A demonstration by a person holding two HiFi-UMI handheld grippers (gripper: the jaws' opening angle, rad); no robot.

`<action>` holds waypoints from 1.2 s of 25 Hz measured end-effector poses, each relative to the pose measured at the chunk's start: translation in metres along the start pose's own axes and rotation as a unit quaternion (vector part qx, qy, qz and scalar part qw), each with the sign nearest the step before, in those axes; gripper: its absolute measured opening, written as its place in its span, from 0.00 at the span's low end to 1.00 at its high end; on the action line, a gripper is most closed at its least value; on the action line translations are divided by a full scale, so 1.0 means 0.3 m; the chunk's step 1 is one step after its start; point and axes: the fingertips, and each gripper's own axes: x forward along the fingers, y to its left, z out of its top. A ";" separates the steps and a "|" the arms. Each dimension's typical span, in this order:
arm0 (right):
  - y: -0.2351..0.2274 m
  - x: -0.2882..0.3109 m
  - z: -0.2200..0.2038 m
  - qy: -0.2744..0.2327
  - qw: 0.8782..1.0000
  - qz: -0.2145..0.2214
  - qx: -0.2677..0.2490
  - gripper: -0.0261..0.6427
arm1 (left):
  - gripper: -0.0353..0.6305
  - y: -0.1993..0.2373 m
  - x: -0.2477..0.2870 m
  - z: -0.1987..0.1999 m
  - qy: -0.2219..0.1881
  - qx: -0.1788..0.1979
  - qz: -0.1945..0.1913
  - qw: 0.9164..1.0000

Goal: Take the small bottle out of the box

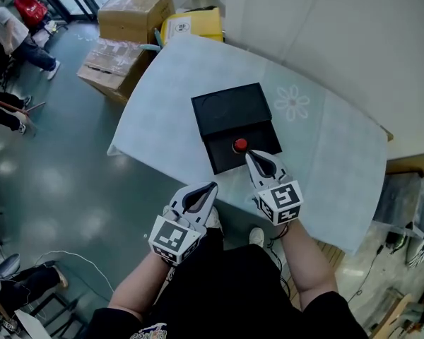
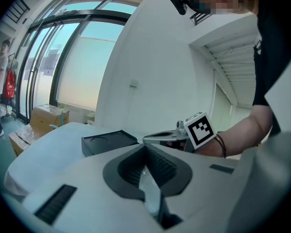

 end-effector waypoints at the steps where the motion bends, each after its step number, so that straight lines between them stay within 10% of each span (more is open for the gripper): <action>1: -0.005 0.012 -0.008 0.003 1.000 -0.004 -0.001 0.08 | 0.09 0.013 0.004 -0.004 0.000 -0.003 -0.002 1.000; 14: -0.055 0.160 -0.103 0.041 0.998 -0.037 -0.002 0.29 | 0.09 0.095 0.037 -0.095 0.031 -0.022 -0.043 0.998; 30: -0.086 0.240 -0.170 0.055 0.998 -0.037 -0.002 0.30 | 0.09 0.145 0.036 -0.133 0.055 -0.036 -0.028 0.997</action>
